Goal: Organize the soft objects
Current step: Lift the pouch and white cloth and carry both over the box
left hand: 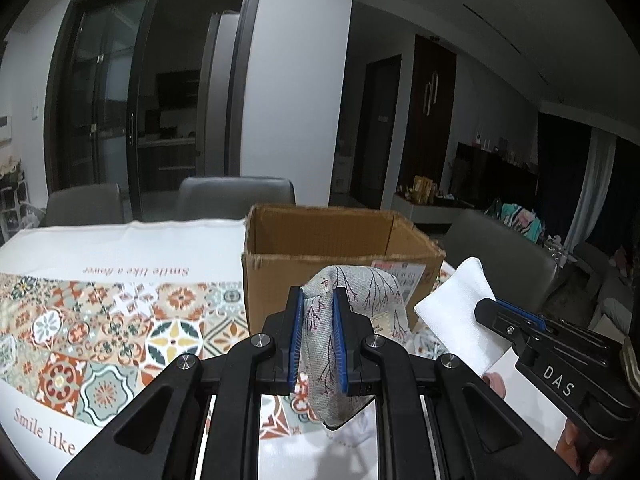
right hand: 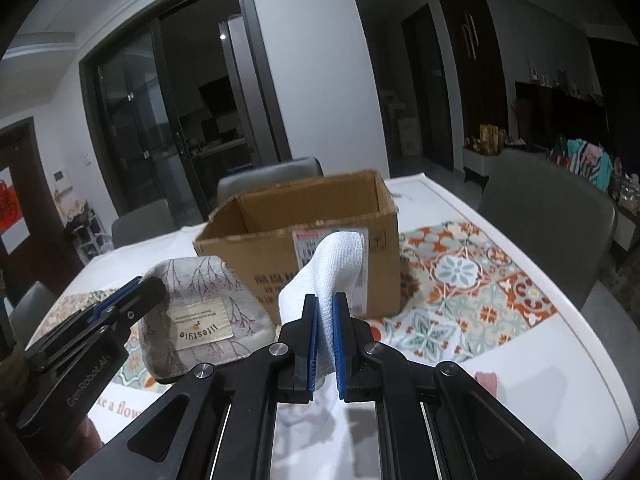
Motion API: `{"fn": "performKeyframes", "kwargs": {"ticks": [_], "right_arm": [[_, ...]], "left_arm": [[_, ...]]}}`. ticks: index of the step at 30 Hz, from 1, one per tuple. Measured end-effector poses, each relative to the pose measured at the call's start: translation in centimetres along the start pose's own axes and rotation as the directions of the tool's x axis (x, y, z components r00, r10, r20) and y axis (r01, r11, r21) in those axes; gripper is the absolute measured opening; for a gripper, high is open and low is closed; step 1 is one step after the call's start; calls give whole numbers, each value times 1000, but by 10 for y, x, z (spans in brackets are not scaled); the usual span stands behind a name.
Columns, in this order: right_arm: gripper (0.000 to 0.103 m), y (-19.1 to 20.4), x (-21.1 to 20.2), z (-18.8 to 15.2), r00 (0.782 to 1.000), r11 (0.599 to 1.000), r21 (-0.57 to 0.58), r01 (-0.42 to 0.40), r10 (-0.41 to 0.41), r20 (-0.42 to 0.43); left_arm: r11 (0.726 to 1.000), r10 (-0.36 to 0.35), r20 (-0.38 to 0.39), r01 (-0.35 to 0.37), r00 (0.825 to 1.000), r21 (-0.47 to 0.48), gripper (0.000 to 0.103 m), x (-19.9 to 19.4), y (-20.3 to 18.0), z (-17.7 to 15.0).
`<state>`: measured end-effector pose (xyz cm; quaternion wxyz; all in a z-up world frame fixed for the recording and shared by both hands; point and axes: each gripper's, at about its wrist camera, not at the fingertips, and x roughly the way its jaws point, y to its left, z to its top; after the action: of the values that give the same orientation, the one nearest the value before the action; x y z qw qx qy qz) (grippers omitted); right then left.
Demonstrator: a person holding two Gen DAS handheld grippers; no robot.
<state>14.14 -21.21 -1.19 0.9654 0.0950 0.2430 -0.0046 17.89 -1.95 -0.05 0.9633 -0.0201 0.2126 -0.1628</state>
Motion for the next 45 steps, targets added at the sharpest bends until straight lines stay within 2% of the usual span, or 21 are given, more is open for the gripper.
{"fn": "performKeyframes", "kwargs": {"ticks": [23, 45], "right_arm": [[9, 5, -5, 57, 987, 999, -50, -10, 18, 160], [9, 2, 42, 103, 980, 996, -85, -5, 22, 200]], "left_arm": [[998, 1, 154, -10, 988, 55, 16, 1, -7, 62], [992, 17, 201, -41, 979, 115, 16, 66, -6, 103]]}}
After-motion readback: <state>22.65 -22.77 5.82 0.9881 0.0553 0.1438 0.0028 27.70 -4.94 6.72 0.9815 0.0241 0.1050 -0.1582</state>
